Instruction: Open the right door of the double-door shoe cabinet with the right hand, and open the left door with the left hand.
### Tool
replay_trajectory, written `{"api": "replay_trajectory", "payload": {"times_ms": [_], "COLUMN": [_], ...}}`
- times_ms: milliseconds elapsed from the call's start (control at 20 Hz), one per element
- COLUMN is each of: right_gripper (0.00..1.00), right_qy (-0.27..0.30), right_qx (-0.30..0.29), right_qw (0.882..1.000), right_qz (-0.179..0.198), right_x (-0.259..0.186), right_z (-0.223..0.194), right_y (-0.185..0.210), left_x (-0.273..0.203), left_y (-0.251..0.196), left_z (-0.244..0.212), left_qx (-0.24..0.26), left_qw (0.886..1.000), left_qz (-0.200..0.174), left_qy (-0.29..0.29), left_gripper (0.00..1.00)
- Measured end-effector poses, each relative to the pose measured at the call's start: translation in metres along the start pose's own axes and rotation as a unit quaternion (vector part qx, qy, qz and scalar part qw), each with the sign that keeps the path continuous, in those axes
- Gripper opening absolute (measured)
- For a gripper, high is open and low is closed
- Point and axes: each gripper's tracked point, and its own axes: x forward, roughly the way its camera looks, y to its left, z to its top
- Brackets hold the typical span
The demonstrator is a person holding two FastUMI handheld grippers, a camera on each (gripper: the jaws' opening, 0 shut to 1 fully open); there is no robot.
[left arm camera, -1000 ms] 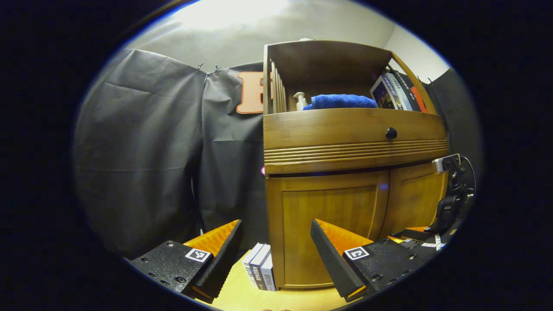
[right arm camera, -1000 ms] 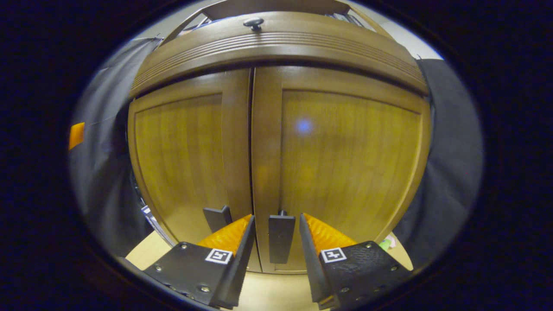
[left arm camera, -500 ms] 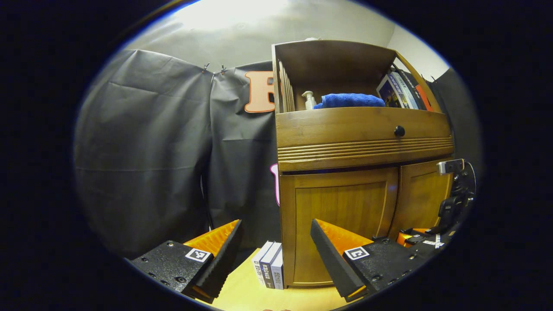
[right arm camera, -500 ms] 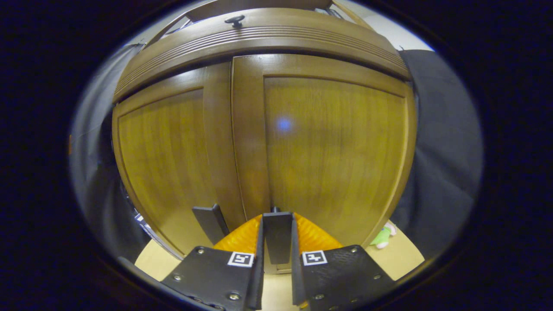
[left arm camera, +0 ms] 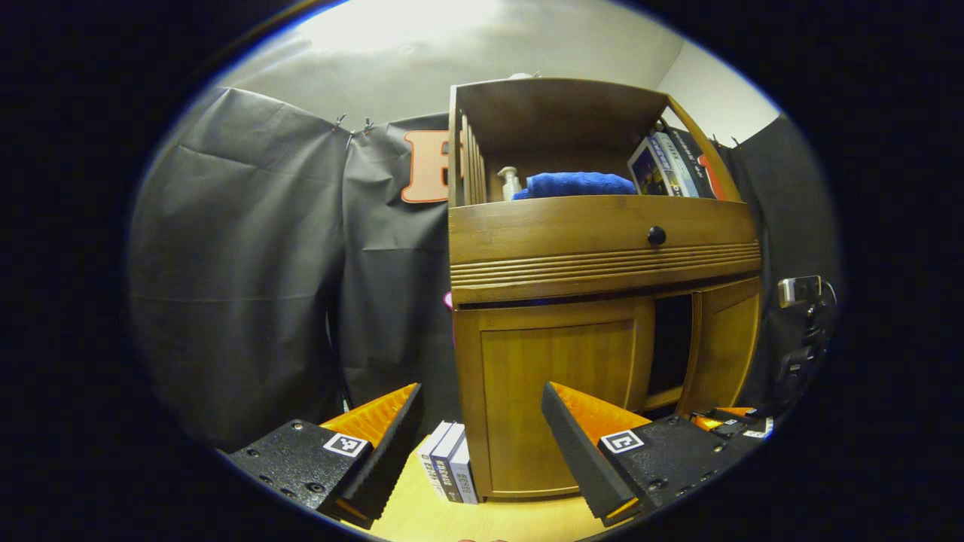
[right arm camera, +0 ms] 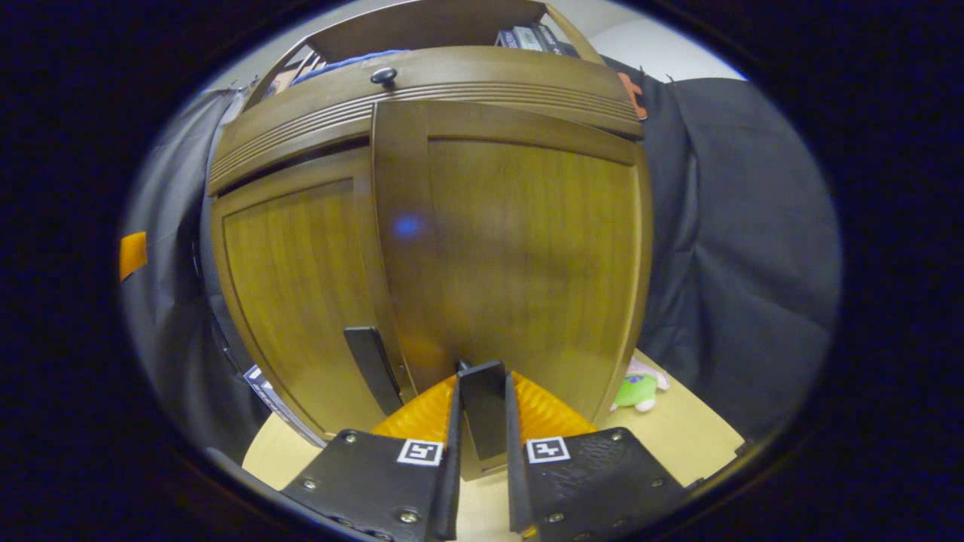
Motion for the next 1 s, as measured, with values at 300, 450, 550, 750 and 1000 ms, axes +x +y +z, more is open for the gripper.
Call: {"api": "replay_trajectory", "payload": {"times_ms": [300,450,550,750,1000], "right_gripper": [0.26,0.26,0.26,0.26,0.26], "right_qy": [0.005,0.003,0.003,-0.004,-0.010], "right_qx": [0.014,0.018,0.021,0.019,0.025], "right_qw": [0.999,0.998,0.998,0.996,0.993], "right_qz": [-0.031,-0.054,-0.061,-0.087,-0.116], "right_x": [-0.043,-0.061,-0.070,-0.084,-0.096], "right_z": [-0.007,-0.007,-0.007,-0.005,0.000], "right_y": [-0.046,-0.073,-0.089,-0.120,-0.153], "left_x": [-0.005,-0.008,-0.010,-0.015,-0.013], "left_y": [-0.050,-0.079,-0.098,-0.129,-0.151], "left_z": [-0.008,-0.011,-0.013,-0.016,-0.019], "left_qx": [-0.010,-0.022,-0.026,-0.029,-0.036], "left_qw": [0.998,0.995,0.992,0.988,0.984], "left_qz": [-0.063,-0.097,-0.118,-0.152,-0.175], "left_qy": [0.012,0.016,0.019,0.022,0.026], "left_gripper": [0.98,0.98,0.98,0.97,0.97]}}
